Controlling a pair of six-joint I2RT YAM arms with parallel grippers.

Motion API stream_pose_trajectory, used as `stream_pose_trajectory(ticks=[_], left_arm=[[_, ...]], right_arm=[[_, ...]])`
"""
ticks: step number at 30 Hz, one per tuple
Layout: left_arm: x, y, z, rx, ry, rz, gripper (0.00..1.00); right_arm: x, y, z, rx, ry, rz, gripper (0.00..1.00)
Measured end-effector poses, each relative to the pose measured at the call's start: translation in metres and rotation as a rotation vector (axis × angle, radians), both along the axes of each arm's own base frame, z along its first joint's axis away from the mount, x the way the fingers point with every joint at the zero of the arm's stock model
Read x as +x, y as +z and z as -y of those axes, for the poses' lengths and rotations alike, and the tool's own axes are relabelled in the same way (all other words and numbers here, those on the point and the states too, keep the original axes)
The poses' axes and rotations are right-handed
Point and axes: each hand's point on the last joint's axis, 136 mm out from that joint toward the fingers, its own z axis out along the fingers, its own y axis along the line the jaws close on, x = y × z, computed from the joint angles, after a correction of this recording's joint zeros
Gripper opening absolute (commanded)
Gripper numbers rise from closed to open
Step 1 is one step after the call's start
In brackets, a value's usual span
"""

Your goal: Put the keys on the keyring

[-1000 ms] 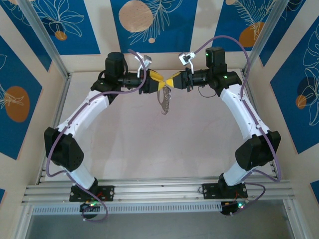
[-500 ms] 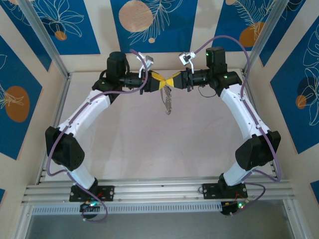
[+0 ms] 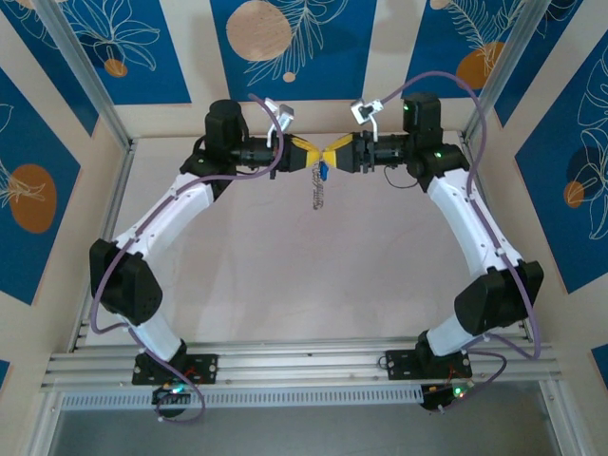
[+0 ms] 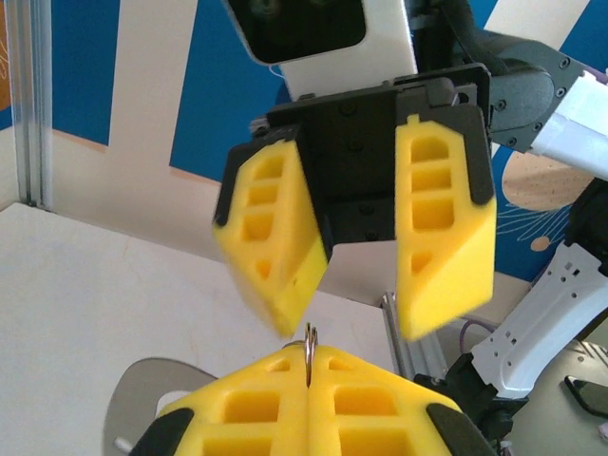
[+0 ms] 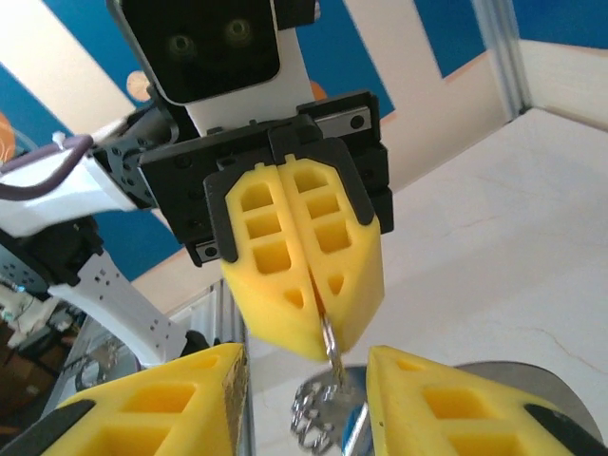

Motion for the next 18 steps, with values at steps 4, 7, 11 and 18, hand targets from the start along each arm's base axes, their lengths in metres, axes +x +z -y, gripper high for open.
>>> stream_pose_trajectory(ticks=[4, 7, 11, 18], left_arm=[[0.001, 0.007, 0.0, -0.027, 0.002, -0.003, 0.0], [0.001, 0.014, 0.001, -0.05, 0.002, 0.006, 0.0], [0.001, 0.021, 0.001, -0.07, 0.002, 0.009, 0.0], [0.001, 0.024, 0.002, -0.085, 0.006, 0.003, 0.0]], right_arm=[[-0.003, 0.004, 0.016, 0.017, -0.09, 0.037, 0.42], [-0.004, 0.0, 0.023, 0.026, -0.166, 0.054, 0.46], [-0.001, -0.018, 0.03, 0.039, -0.266, 0.046, 0.48], [0.001, -0.037, 0.023, 0.05, -0.333, 0.036, 0.49]])
